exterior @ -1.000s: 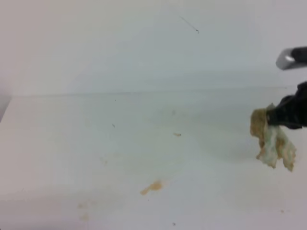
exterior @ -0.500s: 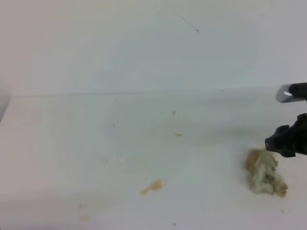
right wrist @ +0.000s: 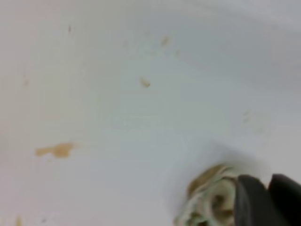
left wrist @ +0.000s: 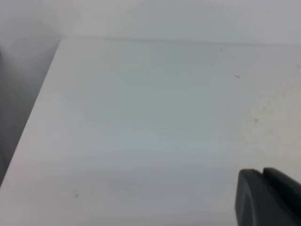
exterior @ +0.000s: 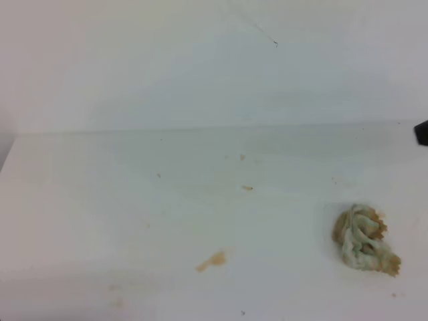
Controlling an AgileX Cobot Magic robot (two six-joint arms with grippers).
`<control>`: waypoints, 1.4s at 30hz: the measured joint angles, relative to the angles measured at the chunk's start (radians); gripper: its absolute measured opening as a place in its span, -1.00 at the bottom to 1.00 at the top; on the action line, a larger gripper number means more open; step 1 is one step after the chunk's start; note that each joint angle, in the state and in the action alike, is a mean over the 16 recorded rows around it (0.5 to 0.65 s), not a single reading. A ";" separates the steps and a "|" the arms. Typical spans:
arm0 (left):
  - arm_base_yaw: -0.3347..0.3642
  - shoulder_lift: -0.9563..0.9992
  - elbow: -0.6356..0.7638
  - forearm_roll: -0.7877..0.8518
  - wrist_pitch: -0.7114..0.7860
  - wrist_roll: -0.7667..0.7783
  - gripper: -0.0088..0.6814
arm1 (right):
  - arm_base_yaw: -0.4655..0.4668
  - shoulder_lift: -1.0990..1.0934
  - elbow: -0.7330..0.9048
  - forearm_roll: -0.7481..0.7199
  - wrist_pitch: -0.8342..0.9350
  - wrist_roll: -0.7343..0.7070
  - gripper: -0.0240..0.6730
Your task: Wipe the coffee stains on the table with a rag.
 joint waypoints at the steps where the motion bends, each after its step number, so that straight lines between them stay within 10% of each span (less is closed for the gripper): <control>1: 0.000 0.000 0.000 0.000 0.000 0.000 -0.97 | 0.000 -0.037 -0.004 -0.026 0.013 0.017 -0.73; 31: 0.000 0.002 -0.002 0.000 0.001 0.000 -0.97 | 0.005 -0.666 0.270 -0.253 -0.070 0.212 -0.93; 42: 0.000 0.000 0.000 0.000 0.000 0.000 -0.97 | -0.003 -0.979 0.660 -0.348 -0.401 0.212 -0.93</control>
